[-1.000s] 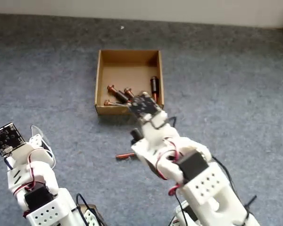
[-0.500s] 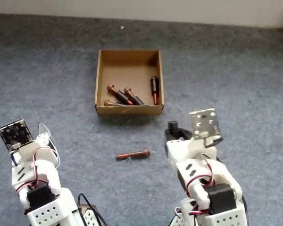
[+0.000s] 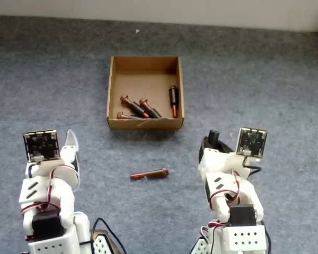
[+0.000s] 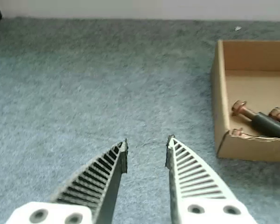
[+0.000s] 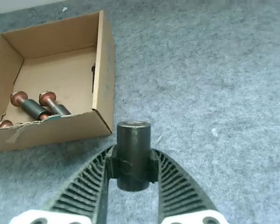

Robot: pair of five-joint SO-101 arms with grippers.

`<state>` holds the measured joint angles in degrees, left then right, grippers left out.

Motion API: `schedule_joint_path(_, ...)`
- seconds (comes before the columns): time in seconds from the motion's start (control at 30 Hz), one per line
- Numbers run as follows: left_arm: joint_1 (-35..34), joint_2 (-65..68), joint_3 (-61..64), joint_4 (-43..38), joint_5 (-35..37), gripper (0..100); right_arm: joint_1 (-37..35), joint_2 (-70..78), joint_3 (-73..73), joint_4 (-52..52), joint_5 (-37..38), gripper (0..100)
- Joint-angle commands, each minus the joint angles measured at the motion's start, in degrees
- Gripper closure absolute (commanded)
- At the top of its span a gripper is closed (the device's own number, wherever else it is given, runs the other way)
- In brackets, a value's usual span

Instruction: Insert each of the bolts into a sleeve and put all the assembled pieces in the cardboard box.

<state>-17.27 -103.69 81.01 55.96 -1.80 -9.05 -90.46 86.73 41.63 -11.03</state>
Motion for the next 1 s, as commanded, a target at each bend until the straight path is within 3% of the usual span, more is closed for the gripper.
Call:
schedule_joint_path(0.0,7.69,0.04,-7.60,3.43,-4.75,84,0.92,-0.84,0.22,-3.56,-1.76,99.4)
schedule_joint_path(0.33,20.18,0.13,-11.38,6.24,-10.55,86,10.68,-0.84,6.20,-15.78,-6.33,99.4)
schedule_joint_path(0.57,26.07,1.98,-11.82,9.23,-13.80,86,12.44,-0.84,7.16,-16.84,-6.33,99.4)
schedule_joint_path(0.97,39.52,38.11,-23.34,9.49,-18.46,86,12.53,-0.84,8.13,-16.84,-5.98,99.4)
